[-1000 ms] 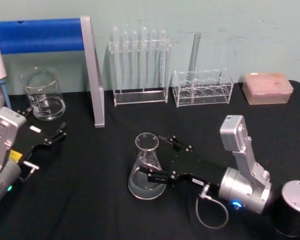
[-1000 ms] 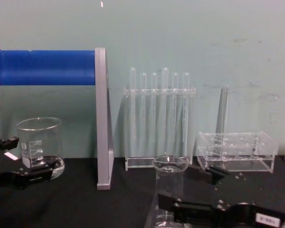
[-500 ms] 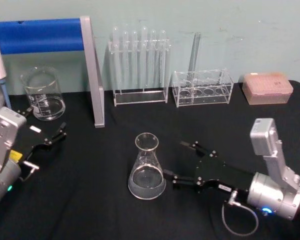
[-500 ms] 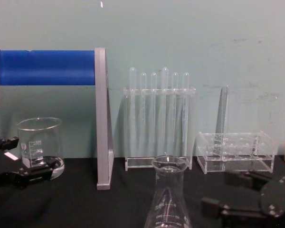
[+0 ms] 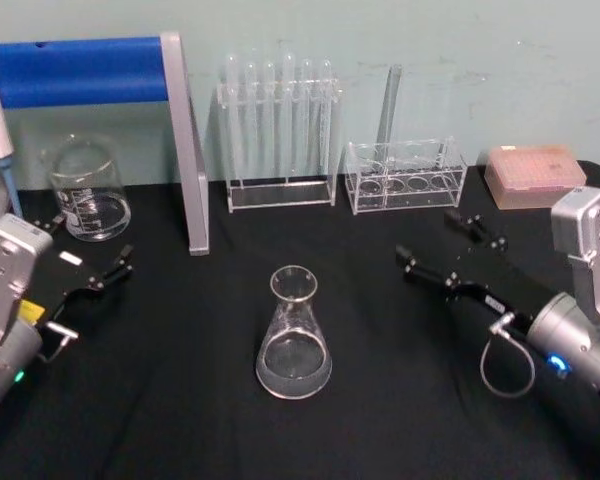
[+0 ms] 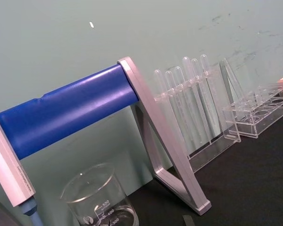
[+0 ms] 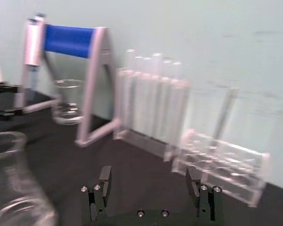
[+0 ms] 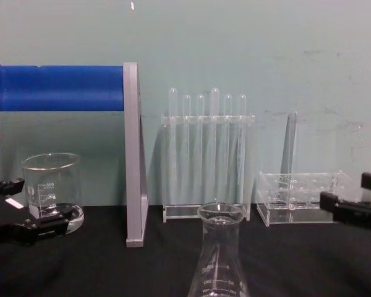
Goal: Grasp the erlenmeyer flask with one hand, shake it three times, then place it back.
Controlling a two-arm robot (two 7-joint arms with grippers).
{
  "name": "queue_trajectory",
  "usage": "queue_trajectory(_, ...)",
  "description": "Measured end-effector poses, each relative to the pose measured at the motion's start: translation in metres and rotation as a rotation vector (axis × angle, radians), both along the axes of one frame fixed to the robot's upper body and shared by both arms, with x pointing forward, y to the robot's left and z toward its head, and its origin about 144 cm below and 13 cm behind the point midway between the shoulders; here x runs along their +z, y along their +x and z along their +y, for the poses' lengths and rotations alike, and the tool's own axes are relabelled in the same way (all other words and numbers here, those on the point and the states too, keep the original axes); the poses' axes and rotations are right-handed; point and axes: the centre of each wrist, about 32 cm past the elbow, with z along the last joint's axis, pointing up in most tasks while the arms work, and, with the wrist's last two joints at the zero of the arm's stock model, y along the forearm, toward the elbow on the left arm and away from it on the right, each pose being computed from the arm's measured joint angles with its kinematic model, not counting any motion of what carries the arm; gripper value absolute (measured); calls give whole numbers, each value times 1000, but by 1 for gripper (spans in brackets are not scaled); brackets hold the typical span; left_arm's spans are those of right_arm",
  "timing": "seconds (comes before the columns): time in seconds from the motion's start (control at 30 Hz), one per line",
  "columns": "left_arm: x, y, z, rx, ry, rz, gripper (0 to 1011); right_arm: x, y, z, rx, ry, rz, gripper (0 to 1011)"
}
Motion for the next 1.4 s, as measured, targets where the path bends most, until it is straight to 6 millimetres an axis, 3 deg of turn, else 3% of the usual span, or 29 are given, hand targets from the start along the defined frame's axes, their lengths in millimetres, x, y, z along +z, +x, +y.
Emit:
queue_trajectory(0.4, 0, 0, 0, 0, 0, 0, 1001, -21, 21, 19, -125, -131, -95, 1000)
queue_trajectory(0.67, 0, 0, 0, 0, 0, 0, 1001, -28, 23, 28, -126, -150, -94, 1000)
queue_trajectory(1.4, 0, 0, 0, 0, 0, 0, 1001, -30, 23, 30, -130, -147, -85, 1000)
